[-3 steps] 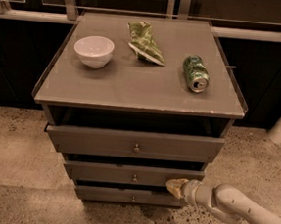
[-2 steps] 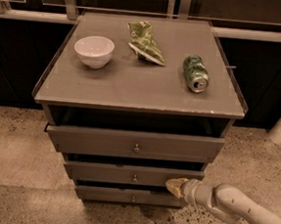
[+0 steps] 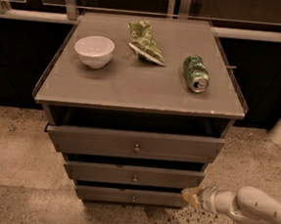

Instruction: Close middle drawer

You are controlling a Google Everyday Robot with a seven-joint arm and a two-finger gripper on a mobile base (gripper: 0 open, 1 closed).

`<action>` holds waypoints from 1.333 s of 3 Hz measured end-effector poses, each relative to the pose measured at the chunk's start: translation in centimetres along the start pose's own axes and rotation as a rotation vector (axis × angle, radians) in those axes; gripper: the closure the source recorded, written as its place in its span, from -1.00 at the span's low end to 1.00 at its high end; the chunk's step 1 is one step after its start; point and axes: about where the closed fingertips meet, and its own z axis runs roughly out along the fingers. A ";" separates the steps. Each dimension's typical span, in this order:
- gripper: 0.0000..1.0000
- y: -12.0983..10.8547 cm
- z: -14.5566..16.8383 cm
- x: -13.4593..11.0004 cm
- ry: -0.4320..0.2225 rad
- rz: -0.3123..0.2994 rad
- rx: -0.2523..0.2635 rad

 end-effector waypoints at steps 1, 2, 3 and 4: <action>0.64 0.0 -5.5 0.5 0.099 0.065 0.039; 0.17 -0.6 -6.5 0.3 0.101 0.073 0.060; -0.29 -0.5 -6.4 0.3 0.101 0.073 0.058; -0.79 -0.5 -6.4 0.3 0.101 0.073 0.058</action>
Offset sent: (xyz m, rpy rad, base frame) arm -0.0232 -0.0283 0.0273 -0.0460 0.0863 -0.0369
